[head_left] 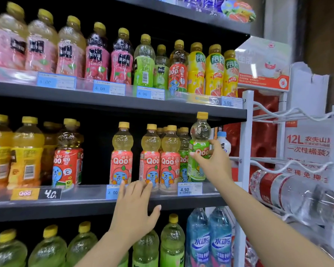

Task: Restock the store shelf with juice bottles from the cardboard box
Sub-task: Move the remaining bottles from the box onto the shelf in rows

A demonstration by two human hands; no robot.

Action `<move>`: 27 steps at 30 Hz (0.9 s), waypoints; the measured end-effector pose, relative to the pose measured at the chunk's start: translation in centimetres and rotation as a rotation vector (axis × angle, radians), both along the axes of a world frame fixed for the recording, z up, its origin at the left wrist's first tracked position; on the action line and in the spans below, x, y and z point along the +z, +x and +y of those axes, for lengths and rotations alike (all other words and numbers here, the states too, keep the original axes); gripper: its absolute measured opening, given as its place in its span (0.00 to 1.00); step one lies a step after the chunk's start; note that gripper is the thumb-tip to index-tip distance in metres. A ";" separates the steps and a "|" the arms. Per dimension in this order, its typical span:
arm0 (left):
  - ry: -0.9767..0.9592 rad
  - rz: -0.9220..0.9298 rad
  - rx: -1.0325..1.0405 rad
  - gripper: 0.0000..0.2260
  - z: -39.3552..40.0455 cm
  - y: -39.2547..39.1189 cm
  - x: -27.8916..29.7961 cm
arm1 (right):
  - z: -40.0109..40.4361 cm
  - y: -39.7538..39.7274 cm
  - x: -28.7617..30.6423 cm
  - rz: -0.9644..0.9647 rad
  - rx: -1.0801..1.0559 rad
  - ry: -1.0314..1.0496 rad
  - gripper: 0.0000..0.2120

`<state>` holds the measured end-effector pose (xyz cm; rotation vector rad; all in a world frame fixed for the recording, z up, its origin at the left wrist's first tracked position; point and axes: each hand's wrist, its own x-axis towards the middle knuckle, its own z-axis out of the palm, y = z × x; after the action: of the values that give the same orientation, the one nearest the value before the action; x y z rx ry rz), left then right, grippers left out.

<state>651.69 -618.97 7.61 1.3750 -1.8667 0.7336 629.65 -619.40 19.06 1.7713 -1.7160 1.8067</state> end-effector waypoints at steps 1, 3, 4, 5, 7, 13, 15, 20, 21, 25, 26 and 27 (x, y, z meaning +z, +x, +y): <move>-0.010 -0.001 0.000 0.28 0.0 0.0 0.0 | 0.0 0.0 0.0 0.008 -0.006 -0.003 0.31; -0.022 -0.008 0.002 0.28 0.0 0.0 0.0 | -0.1 -0.1 -0.1 0.021 -0.015 -0.013 0.31; -0.024 -0.010 0.003 0.28 0.0 -0.1 0.0 | -0.2 -0.1 -0.2 0.027 -0.017 -0.021 0.30; -0.028 -0.011 0.003 0.28 0.0 -0.1 0.0 | -0.2 -0.1 -0.3 0.030 -0.020 -0.024 0.30; -0.031 -0.015 0.003 0.29 0.0 -0.1 -0.1 | -0.3 0.0 -0.5 0.035 -0.026 -0.035 0.30; -0.035 -0.025 0.006 0.29 0.0 -0.1 0.0 | -0.7 -0.2 -1.6 -0.018 0.013 -0.065 0.33; -0.037 -0.025 0.002 0.29 -0.1 -0.1 -0.1 | -1.0 -0.4 -2.1 -0.052 0.027 -0.065 0.33; -0.049 -0.017 -0.004 0.29 0.0 -0.1 -0.1 | -2.0 -0.5 -2.1 -0.003 0.025 0.059 0.27; -0.050 -0.015 -0.007 0.28 0.0 -0.1 -0.2 | -2.1 -0.4 -2.2 0.032 0.008 0.092 0.26; -0.042 -0.018 -0.010 0.29 0.0 -0.1 -0.2 | -2.7 0.0 -2.4 0.093 -0.041 0.169 0.25; -0.039 -0.020 -0.009 0.29 0.0 -0.1 -0.2 | -2.8 0.1 -2.3 0.091 -0.044 0.172 0.25; -0.038 -0.020 -0.008 0.29 0.0 -0.1 -0.2 | -2.8 0.2 -2.2 0.093 -0.045 0.179 0.26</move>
<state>651.59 -619.00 7.41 1.3397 -1.8632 0.7777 629.88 -622.21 16.89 1.8331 -1.9164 1.5709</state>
